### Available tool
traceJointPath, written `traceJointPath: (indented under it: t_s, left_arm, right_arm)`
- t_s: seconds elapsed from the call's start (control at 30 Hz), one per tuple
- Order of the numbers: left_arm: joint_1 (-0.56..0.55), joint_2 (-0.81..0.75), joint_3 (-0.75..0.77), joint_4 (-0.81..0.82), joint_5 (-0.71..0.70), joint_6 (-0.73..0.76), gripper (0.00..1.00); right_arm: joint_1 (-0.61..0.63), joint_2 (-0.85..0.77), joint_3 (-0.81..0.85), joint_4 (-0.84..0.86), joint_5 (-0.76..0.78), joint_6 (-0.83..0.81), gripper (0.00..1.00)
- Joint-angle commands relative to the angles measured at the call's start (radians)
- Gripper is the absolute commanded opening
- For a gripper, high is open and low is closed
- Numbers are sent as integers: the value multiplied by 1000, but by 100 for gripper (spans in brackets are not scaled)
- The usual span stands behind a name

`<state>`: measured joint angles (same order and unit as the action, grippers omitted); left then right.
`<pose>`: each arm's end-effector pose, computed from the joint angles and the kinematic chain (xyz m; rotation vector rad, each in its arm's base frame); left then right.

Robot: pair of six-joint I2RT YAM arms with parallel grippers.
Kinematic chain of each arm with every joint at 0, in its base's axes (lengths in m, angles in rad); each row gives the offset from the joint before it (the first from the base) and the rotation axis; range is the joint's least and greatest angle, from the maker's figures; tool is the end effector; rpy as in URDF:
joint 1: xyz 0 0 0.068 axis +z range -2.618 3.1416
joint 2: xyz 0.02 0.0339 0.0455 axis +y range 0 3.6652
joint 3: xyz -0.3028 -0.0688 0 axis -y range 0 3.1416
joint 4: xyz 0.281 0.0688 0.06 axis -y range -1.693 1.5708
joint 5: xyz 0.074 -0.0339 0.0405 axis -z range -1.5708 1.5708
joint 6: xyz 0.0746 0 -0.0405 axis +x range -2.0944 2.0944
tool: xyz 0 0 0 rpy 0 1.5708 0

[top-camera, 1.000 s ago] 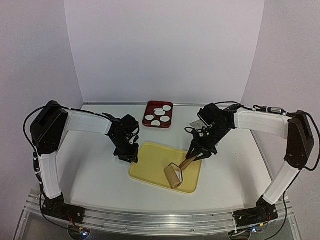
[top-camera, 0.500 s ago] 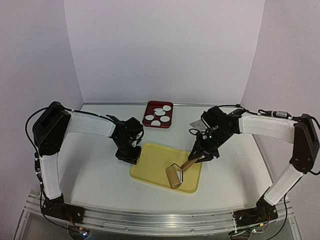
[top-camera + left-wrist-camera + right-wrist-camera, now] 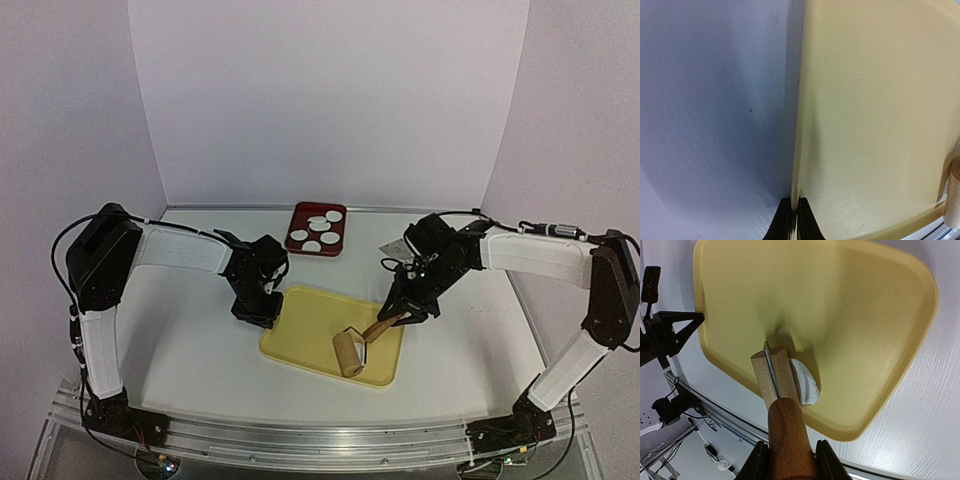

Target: Roll out the dumpling wrappers from the dough

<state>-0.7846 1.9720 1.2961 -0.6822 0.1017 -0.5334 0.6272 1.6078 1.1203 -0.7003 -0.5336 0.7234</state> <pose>0.2963 -0.3066 0.1184 0.3945 2.9931 -0.3188 0.2686 0.2415 0.2093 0.0143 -2.9446 -0.9837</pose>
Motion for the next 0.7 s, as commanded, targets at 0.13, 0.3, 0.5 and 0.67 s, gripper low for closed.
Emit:
traceJointPath:
  t_s: [0.13,0.3,0.5,0.67]
  left_arm:
    - [36,54,-56,-98,-143,-60,0]
    - [39,52,-61,-97,-146,-63,0]
    - [45,50,-61,-96,-154,-63,0]
    - [50,44,-69,-93,-162,-67,0]
  right_arm:
    - [-41,46,-133,-317,430,-29,0]
    - [-58,27,-149,-322,435,-32,0]
    - [-62,50,-177,-318,464,-57,0]
    - [-72,41,-211,-318,481,-61,0]
